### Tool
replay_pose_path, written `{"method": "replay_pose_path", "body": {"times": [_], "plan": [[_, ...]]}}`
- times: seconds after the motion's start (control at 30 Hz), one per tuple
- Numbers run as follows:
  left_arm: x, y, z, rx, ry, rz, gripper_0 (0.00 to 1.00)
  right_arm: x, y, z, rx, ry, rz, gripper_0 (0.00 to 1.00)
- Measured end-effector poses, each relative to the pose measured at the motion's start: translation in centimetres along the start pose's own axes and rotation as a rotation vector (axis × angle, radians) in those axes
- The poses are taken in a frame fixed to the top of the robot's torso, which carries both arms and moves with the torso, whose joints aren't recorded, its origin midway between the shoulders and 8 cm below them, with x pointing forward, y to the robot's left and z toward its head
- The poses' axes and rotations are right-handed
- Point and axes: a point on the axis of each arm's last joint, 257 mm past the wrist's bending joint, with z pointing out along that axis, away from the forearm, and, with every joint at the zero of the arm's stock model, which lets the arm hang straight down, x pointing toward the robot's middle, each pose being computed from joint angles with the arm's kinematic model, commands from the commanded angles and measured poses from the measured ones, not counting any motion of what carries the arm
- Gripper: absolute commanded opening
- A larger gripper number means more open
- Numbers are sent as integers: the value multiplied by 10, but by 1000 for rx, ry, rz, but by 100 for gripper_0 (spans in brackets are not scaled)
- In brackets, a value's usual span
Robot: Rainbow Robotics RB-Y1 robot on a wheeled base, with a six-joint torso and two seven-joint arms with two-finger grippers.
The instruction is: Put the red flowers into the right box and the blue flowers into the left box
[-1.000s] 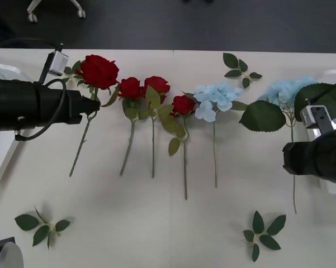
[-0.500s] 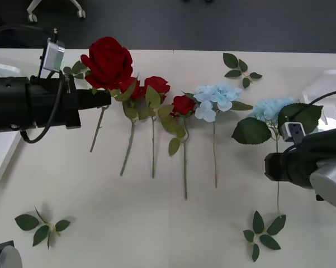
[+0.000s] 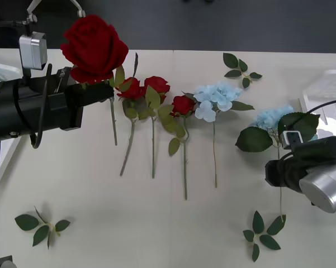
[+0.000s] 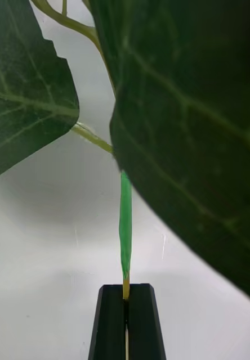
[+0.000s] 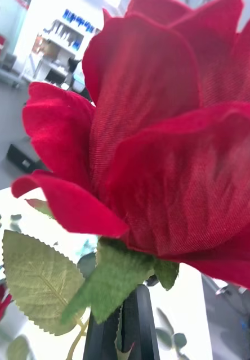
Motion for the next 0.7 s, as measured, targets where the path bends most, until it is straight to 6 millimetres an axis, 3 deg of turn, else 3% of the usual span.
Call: {"method": "replay_pose_path", "body": {"times": [0.07, 0.13, 0.53, 0.63, 0.7], "plan": [[-6, -6, 0, 23, -24, -3, 0, 0, 0, 0, 0, 0, 0, 71], [-11, -11, 0, 43, -45, -6, 0, 0, 0, 0, 0, 0, 0, 82], [-26, -24, 14, 95, -165, -36, 0, -5, 7, -3, -21, -18, 14, 83], [-25, -25, 20, 100, -159, -29, 0, -7, 20, -21, -68, -8, 8, 82], [-19, -24, 27, 98, -131, 18, 0, -11, 29, -44, -111, -3, -5, 83]]}}
